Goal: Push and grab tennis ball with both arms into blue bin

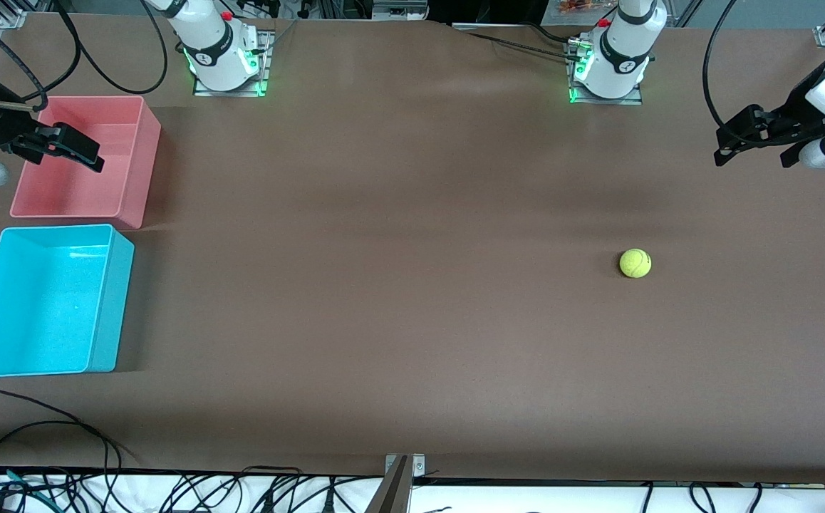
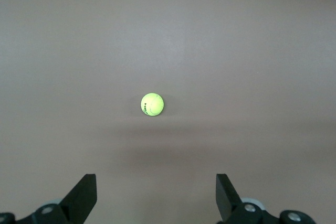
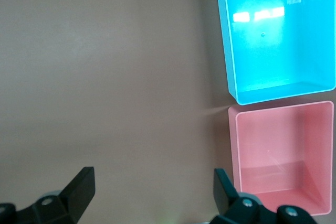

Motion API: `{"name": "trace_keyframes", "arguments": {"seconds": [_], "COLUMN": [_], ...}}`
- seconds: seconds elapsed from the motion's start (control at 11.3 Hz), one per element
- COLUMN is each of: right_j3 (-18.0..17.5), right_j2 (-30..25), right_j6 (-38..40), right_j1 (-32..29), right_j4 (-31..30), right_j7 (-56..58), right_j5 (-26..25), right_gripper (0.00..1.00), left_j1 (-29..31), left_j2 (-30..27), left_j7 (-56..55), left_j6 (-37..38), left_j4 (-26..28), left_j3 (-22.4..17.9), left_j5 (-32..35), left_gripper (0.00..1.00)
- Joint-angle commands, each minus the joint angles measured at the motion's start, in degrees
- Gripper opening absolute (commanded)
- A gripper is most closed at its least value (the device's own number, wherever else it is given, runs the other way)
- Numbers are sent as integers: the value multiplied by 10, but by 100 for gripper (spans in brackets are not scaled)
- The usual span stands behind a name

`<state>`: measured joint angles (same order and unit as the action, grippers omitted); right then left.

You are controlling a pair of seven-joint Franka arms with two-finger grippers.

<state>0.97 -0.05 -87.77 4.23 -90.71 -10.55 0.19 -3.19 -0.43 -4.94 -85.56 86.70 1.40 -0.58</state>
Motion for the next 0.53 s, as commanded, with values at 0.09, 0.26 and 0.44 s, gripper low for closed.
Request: {"name": "trace_keyframes", "arguments": {"seconds": [0.09,0.26,0.44], "right_j3": [1,0,0], "right_j2": [-3,-4,-7], "right_j6": [13,14,14], "right_j1": [1,1,1], "right_j4": [9,8,8], "right_j7": [-1,-2,-2], "right_j5": [0,0,-1], "right_gripper": [100,100,100], "left_j1": [-1,6,20], "left_j2": [10,12,12], "left_j7": [0,-5,-3], "left_j6": [2,9,18], "left_j4": [-17,-16,-10], "left_j3": [-3,-5,-5], "left_j5": [11,11,12], "left_gripper": [100,100,100]}}
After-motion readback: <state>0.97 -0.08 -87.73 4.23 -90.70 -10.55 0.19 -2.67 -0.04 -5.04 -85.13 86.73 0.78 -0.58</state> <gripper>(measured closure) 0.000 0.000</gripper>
